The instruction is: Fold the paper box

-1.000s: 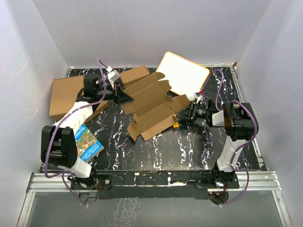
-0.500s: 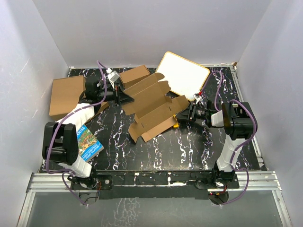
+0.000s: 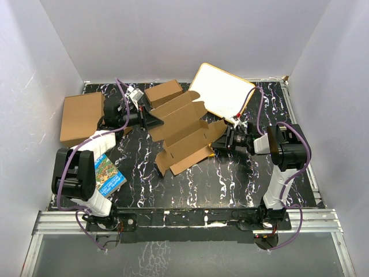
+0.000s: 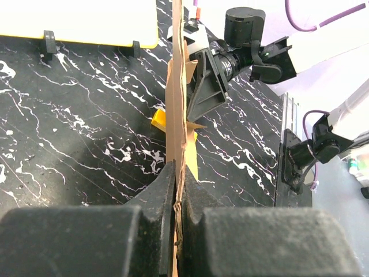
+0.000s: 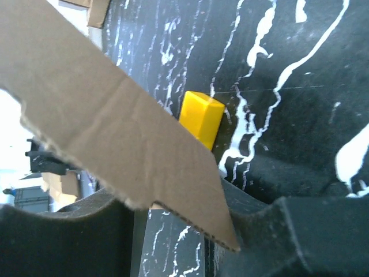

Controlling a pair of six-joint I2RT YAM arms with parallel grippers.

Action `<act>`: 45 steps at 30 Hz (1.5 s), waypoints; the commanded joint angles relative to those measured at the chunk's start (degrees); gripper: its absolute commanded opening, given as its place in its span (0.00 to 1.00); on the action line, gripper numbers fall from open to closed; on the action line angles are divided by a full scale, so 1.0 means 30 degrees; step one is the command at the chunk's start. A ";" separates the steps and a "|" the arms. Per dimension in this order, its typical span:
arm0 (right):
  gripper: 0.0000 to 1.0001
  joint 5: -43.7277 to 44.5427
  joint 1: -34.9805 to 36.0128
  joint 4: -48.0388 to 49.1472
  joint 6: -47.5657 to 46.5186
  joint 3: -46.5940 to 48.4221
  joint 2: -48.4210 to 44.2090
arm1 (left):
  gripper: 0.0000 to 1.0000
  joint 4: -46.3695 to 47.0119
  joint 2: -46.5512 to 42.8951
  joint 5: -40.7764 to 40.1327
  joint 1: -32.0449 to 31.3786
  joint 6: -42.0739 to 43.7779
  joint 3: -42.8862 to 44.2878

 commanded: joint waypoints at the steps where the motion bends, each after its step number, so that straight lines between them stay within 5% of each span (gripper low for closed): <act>1: 0.40 0.1828 0.0307 -0.2522 -0.3035 0.1195 -0.0716 | 0.00 0.0801 -0.0815 -0.0632 0.0071 -0.0382 -0.0337; 8: 0.38 0.4875 0.1129 -0.5702 -0.6143 0.1884 -0.1765 | 0.00 -0.0989 -0.1079 -0.1134 0.0071 0.0693 -0.0122; 24: 0.48 0.3590 0.0401 -0.7574 -0.9133 0.1894 -0.4726 | 0.00 -0.2294 -0.1670 -0.1223 0.0071 0.1752 -0.0084; 33: 0.22 0.2015 0.0357 -0.8067 -0.9873 0.1518 -0.5362 | 0.00 -0.2171 -0.1643 -0.0979 0.0072 0.1695 -0.0100; 39: 0.20 0.1133 0.0437 -0.8508 -1.0183 0.1599 -0.5134 | 0.00 -0.2004 -0.1568 -0.0750 0.0071 0.1439 -0.0124; 41: 0.24 0.0704 0.0418 -0.8850 -1.0357 0.1506 -0.5232 | 0.00 -0.1682 -0.1508 -0.0596 0.0086 0.1115 -0.0141; 45: 0.54 0.0867 -0.0375 -0.9484 -1.0647 0.1481 -0.5915 | 0.00 -0.0970 -0.1664 -0.0100 0.0072 0.0154 -0.0489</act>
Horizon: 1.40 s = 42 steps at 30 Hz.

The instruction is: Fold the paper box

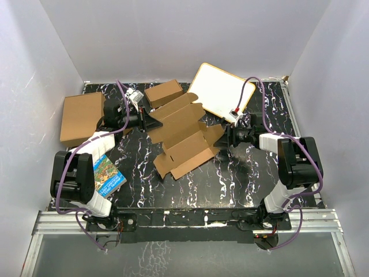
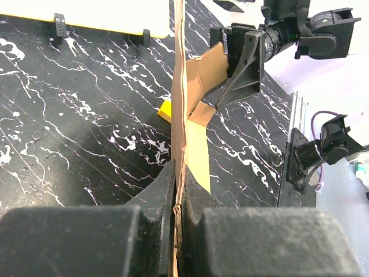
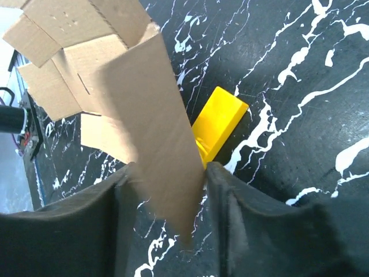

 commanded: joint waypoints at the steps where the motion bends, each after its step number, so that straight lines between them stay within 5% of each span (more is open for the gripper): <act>1: 0.59 -0.0805 -0.1239 -0.0267 -0.0889 0.0041 -0.1212 | 0.00 0.1204 -0.1157 0.1110 0.0053 -0.1133 -0.0295; 11: 0.60 -0.0505 -0.4999 -0.9471 -1.0570 0.1639 -0.4151 | 0.00 -0.0189 -0.2889 0.0201 -0.1734 -0.3216 -0.0927; 17: 0.23 0.0195 -0.4977 -1.1685 -1.5514 0.0382 -0.6370 | 0.00 -0.1295 -0.4179 -0.1810 -0.3610 -0.4062 -0.1367; 25: 0.19 0.0473 -0.4988 -1.5323 -2.5323 -0.1267 -0.6545 | 0.00 0.0700 -0.3386 -0.3738 -0.4890 -0.6500 -0.2091; 37: 0.17 0.3421 -0.1891 -1.1675 -2.4756 -0.2799 -0.6953 | 0.00 0.0737 -0.2301 -0.4287 -0.5320 -0.5415 -0.2354; 42: 0.16 0.2156 -0.1575 -1.3919 -2.7475 -0.2717 -0.7417 | 0.00 0.0490 -0.2369 -0.4655 -0.5320 -0.5029 -0.2532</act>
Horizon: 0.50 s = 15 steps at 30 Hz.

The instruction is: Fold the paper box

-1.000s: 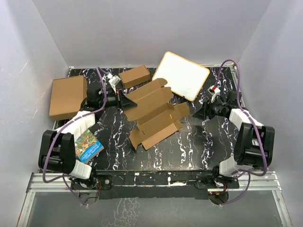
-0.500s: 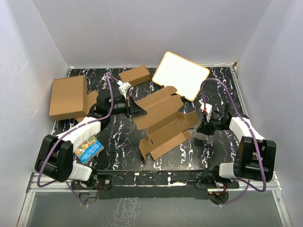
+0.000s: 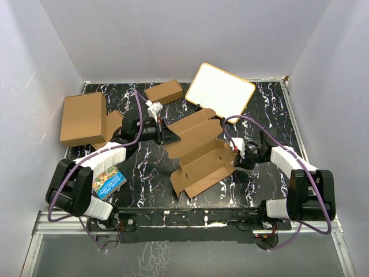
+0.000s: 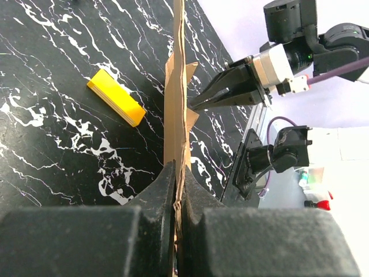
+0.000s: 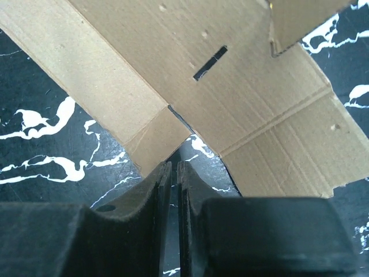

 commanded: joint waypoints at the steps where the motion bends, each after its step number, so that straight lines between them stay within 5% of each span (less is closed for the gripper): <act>1: 0.16 -0.1432 0.0145 -0.1021 -0.3354 0.0025 -0.0915 | 0.00 0.0204 -0.0237 -0.0253 -0.0056 0.0502 -0.0251; 15: 0.15 -0.3003 0.2606 -0.2904 -0.4891 0.0600 -0.0154 | 0.00 0.0674 0.0172 -0.0086 -0.0118 0.0334 -0.0442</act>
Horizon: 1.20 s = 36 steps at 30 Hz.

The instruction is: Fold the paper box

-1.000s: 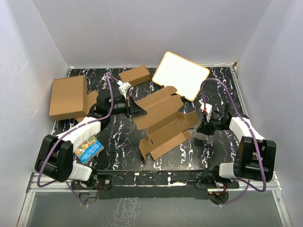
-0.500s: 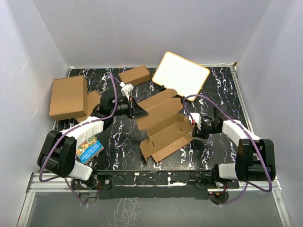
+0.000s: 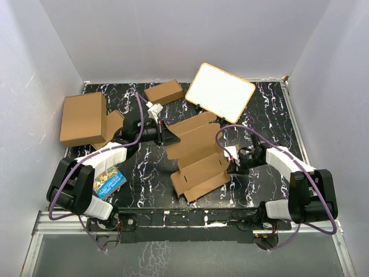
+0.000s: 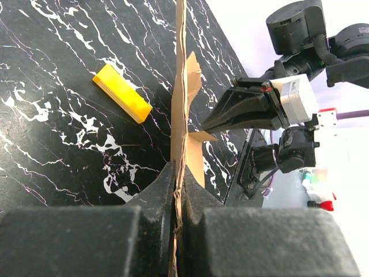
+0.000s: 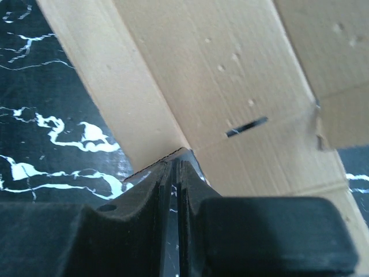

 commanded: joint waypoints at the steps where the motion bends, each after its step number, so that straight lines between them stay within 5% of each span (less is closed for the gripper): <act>1: 0.15 -0.1788 0.0740 -0.0677 -0.1425 0.0663 0.0296 | 0.00 0.0523 -0.0155 0.0130 -0.0111 0.0117 -0.0215; 15: 0.13 -0.0437 0.2742 -0.1019 -0.1519 0.0838 0.1800 | 0.00 0.0516 -0.0097 0.0167 -0.0140 0.0334 -0.0338; 25: 0.11 0.3603 0.5273 0.2076 0.2941 0.0912 0.2925 | 0.00 0.0657 -0.0161 0.0470 -0.0140 0.0535 -0.0402; 36: 0.23 -0.0379 0.3943 -0.0904 0.3811 0.4577 0.0831 | 0.00 0.1790 -0.0590 0.1018 -0.0140 0.0353 -0.0529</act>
